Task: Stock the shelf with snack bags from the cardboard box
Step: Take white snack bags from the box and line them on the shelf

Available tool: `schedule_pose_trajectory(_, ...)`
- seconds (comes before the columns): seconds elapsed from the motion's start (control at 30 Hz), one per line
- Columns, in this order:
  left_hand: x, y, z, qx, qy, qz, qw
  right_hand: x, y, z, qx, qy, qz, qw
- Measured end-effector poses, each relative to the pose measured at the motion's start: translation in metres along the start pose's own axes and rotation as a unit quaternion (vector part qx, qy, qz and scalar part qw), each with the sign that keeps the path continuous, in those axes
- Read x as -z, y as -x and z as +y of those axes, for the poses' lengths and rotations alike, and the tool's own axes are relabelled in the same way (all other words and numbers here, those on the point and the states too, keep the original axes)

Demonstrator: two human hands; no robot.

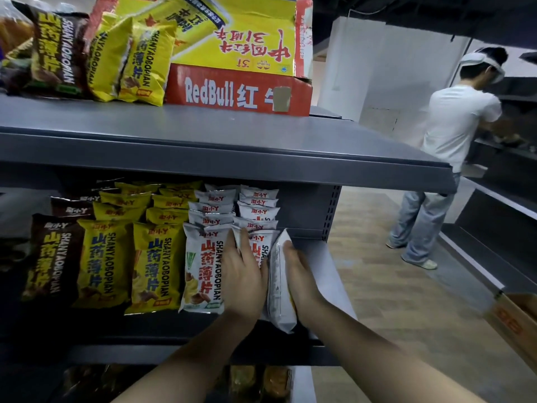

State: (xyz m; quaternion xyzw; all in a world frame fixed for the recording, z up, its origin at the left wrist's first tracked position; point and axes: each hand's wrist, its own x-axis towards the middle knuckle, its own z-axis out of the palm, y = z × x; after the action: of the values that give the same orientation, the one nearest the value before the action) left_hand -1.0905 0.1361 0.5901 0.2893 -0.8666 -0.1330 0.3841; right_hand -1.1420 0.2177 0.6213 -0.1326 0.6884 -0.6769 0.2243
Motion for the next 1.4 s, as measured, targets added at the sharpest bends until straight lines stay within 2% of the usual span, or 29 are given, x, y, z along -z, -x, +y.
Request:
schedule_pose_trajectory(0.23,-0.013,0.002,-0.011,-0.023,-0.016,0.006,1.000,-0.001,-0.013,0.008,-0.033,-0.044,0.010,0.998)
schedule_pose_trajectory(0.37,-0.010,0.003,-0.011,-0.036,-0.035,0.007,0.999,0.009,-0.015,0.009,-0.045,-0.106,-0.007,0.993)
schedule_pose_trajectory(0.43,-0.007,0.005,-0.011,-0.088,-0.073,0.008,0.993,0.015,-0.013,0.011,-0.052,-0.126,-0.021,0.990)
schedule_pose_trajectory(0.53,-0.006,0.012,-0.019,-0.214,-0.132,-0.011,0.968,0.024,-0.010,0.012,-0.069,-0.152,-0.023,0.986)
schedule_pose_trajectory(0.6,-0.006,0.013,-0.028,-0.244,-0.169,-0.033,0.954,0.030,-0.008,0.012,-0.074,-0.146,-0.011,0.986)
schedule_pose_trajectory(0.77,-0.009,0.009,-0.035,-0.266,-0.202,-0.051,0.941,0.040,-0.003,0.006,-0.038,-0.111,0.036,0.992)
schedule_pose_trajectory(0.87,-0.011,0.003,-0.031,-0.264,-0.200,-0.047,0.942,0.043,-0.001,0.006,-0.055,-0.087,0.028,0.994)
schedule_pose_trajectory(1.1,-0.008,0.007,-0.023,-0.239,-0.212,-0.032,0.947,0.048,0.006,0.009,-0.031,-0.072,0.023,0.997)
schedule_pose_trajectory(1.3,0.010,0.016,-0.037,-0.267,-0.196,-0.044,0.943,0.057,0.009,0.010,-0.014,-0.145,-0.065,0.987)
schedule_pose_trajectory(1.4,0.023,0.021,-0.038,-0.278,-0.179,-0.057,0.942,0.059,0.010,0.004,-0.002,-0.107,-0.024,0.994)
